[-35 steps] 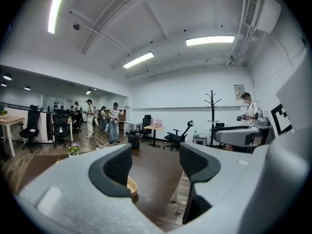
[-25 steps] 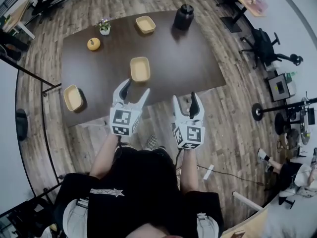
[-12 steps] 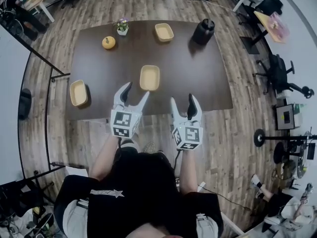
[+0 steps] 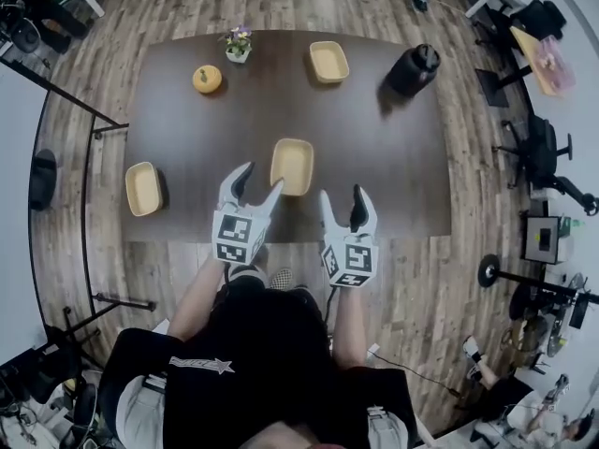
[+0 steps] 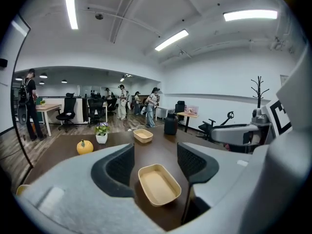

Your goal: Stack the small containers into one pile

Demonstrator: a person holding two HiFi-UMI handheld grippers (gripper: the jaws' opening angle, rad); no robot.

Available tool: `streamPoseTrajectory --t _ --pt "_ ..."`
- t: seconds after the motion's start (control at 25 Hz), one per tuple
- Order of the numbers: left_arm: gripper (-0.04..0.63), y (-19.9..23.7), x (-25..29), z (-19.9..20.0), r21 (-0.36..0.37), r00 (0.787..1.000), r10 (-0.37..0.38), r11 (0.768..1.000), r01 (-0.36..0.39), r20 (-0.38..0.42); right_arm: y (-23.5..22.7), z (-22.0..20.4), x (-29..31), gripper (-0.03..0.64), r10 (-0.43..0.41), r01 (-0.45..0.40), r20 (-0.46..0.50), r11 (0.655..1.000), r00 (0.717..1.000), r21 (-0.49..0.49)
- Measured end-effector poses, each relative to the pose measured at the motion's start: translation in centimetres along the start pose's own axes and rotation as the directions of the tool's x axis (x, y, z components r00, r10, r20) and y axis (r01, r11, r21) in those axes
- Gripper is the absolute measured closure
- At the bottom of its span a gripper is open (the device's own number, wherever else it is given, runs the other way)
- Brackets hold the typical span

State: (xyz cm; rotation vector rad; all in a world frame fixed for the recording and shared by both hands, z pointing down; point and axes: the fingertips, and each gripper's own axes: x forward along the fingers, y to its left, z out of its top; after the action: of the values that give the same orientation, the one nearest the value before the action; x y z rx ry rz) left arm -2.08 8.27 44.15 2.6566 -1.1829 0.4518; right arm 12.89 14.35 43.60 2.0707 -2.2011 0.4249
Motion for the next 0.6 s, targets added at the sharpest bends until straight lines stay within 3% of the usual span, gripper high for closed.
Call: streamPoseTrajectory --t 0.24,0.6 --pt "0.310 2.3 4.5 -4.7 -0.050 0.991 -0.036 0.998 0.030 -0.131 -0.3 -4.9 5.3 0.322 0.006 0.000 -0.127 0.999 0.992 0.051" --pt "0.318 2.9 8.2 -12.3 -0.135 0.952 -0.085 0.990 0.046 -0.293 -0.4 -13.2 9.1 0.322 0.039 -0.006 -0.314 0.994 0.949 0.105"
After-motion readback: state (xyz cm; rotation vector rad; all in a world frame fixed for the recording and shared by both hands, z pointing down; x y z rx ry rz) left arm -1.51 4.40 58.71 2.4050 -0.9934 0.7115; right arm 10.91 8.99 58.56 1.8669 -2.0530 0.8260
